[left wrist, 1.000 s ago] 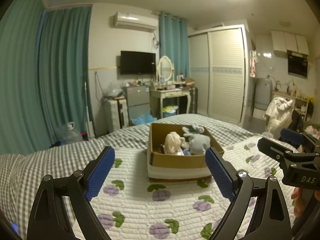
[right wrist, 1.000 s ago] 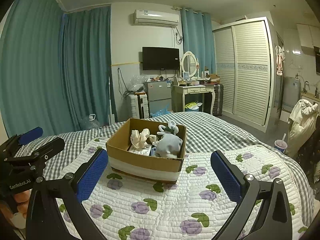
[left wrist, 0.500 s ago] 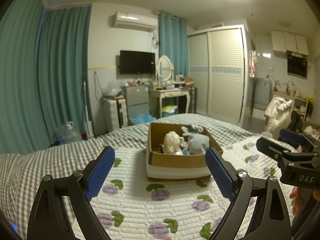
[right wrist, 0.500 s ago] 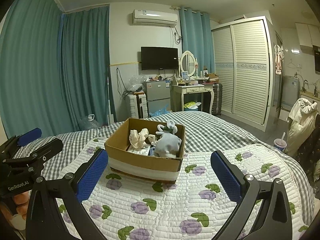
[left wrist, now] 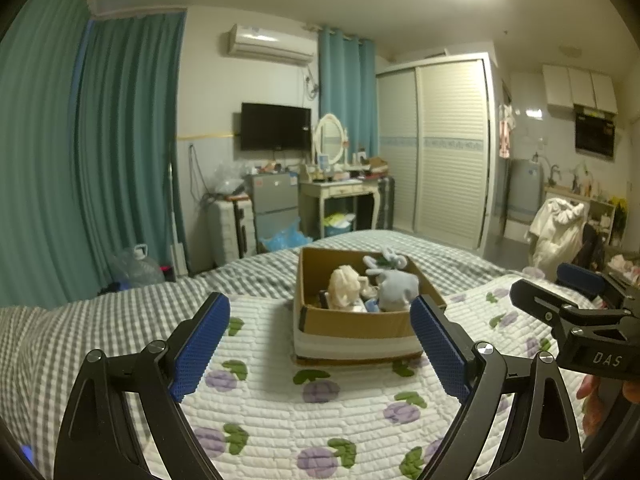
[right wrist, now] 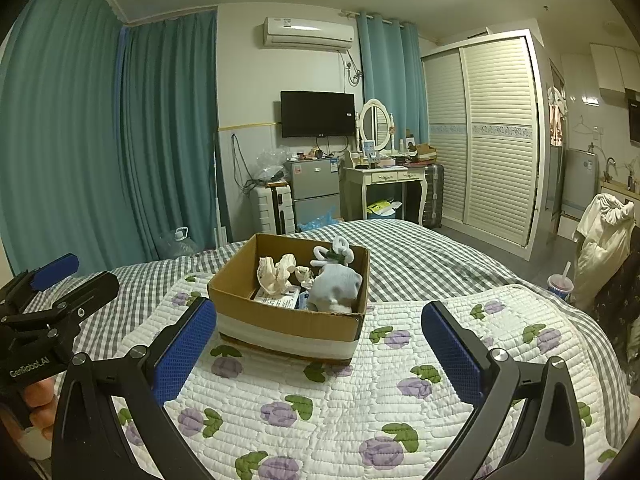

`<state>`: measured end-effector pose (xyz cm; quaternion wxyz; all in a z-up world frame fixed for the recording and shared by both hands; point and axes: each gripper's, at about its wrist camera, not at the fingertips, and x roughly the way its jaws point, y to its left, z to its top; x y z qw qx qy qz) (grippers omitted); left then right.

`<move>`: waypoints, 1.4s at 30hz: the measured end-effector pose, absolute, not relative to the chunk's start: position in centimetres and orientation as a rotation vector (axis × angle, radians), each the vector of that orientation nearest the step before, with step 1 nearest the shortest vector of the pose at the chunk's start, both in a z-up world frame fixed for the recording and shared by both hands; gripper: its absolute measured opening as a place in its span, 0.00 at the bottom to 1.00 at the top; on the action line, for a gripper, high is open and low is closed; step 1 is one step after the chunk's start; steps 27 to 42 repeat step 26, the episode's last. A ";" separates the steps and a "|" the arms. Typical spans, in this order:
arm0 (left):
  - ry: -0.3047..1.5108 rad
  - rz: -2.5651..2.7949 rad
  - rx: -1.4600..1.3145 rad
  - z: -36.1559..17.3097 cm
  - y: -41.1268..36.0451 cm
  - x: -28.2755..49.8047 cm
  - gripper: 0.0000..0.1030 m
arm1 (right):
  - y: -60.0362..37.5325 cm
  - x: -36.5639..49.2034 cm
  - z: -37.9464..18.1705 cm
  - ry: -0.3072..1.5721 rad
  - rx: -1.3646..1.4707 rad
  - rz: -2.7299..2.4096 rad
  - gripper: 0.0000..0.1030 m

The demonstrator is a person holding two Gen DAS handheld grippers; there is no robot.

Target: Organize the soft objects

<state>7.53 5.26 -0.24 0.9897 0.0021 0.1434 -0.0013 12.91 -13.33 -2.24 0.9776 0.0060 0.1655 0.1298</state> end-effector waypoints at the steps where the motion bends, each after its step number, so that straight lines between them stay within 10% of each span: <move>1: 0.287 -0.003 0.006 -0.2 5.3 7.5 0.90 | -13.3 12.9 -2.2 0.334 0.012 0.262 1.00; 42: 0.307 -0.004 -0.003 -0.3 5.5 7.7 0.90 | -12.7 13.0 -2.9 0.347 0.005 0.261 1.00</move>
